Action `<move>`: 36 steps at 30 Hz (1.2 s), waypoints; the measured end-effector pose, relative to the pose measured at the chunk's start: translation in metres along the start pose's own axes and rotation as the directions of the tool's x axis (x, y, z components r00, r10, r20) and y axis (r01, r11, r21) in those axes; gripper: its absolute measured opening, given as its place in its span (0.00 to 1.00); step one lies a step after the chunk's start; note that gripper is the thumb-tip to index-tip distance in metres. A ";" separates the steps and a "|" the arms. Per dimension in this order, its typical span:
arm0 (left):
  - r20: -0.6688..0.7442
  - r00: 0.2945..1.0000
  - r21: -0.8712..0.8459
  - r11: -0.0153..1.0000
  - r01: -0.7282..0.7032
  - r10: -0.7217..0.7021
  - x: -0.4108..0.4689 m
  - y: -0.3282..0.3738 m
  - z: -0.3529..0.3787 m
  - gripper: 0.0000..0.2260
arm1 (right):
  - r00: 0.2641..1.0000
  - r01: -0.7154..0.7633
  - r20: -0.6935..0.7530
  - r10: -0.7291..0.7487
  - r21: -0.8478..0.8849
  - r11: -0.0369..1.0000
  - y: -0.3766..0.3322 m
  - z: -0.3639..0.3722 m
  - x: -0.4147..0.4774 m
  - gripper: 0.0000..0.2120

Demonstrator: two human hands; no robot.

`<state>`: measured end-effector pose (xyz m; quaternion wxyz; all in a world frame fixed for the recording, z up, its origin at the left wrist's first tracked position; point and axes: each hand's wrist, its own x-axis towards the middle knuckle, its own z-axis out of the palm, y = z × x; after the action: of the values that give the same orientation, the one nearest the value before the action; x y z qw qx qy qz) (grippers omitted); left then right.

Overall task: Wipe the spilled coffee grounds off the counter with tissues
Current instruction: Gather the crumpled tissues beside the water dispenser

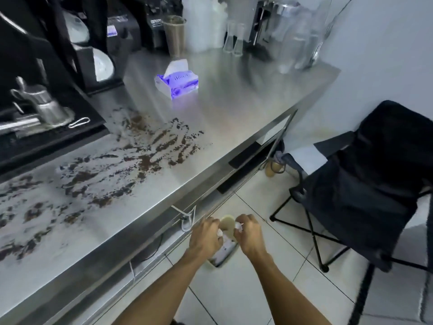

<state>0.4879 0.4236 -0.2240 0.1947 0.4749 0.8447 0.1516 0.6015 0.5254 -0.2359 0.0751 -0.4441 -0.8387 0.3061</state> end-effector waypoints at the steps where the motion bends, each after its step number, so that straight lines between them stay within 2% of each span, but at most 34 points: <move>1: 0.017 1.000 0.022 1.000 0.000 -0.001 0.009 -0.008 0.022 0.12 | 1.000 -0.015 0.015 0.015 -0.003 1.000 0.014 0.020 0.005 0.13; 6: 0.062 0.997 0.075 0.996 -0.046 0.041 0.048 -0.043 0.113 0.16 | 0.999 -0.042 0.007 0.042 -0.022 0.999 0.072 0.098 0.029 0.18; 11: 0.051 0.997 0.094 0.994 -0.060 0.055 0.059 -0.051 0.120 0.18 | 0.999 -0.037 -0.021 0.035 -0.057 0.998 0.077 0.095 0.030 0.19; 16: -0.070 0.991 0.076 0.991 -0.108 0.113 0.034 -0.011 0.039 0.11 | 0.999 -0.006 -0.041 0.002 -0.112 0.994 0.023 0.028 0.007 0.12; 19: -0.114 0.985 0.064 0.990 -0.124 0.130 0.013 0.021 -0.028 0.11 | 0.997 0.050 -0.052 -0.057 -0.116 0.992 -0.026 -0.027 -0.005 0.11; 23: -0.162 0.977 0.070 0.989 -0.130 0.139 -0.011 0.058 -0.123 0.12 | 0.976 0.201 -0.061 -0.211 -0.133 0.970 -0.099 -0.107 -0.008 0.09; 26: -0.252 0.957 0.056 0.990 -0.132 0.141 -0.027 0.075 -0.193 0.10 | 0.945 0.300 -0.072 -0.319 -0.196 0.933 -0.153 -0.161 -0.004 0.07; 31: -0.454 0.884 0.033 0.993 -0.111 0.114 -0.042 0.063 -0.290 0.12 | 0.865 0.460 -0.069 -0.497 -0.287 0.840 -0.240 -0.204 0.008 0.14; 36: -0.539 0.841 0.010 0.997 0.071 -0.054 -0.080 -0.008 -0.347 0.14 | 0.759 0.630 0.031 -0.651 -0.289 0.721 -0.328 -0.174 0.001 0.13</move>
<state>0.3560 0.3258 0.0926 -0.0523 0.3885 0.8825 0.2597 0.4408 0.4669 0.0937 0.1428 -0.1438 -0.9716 0.1220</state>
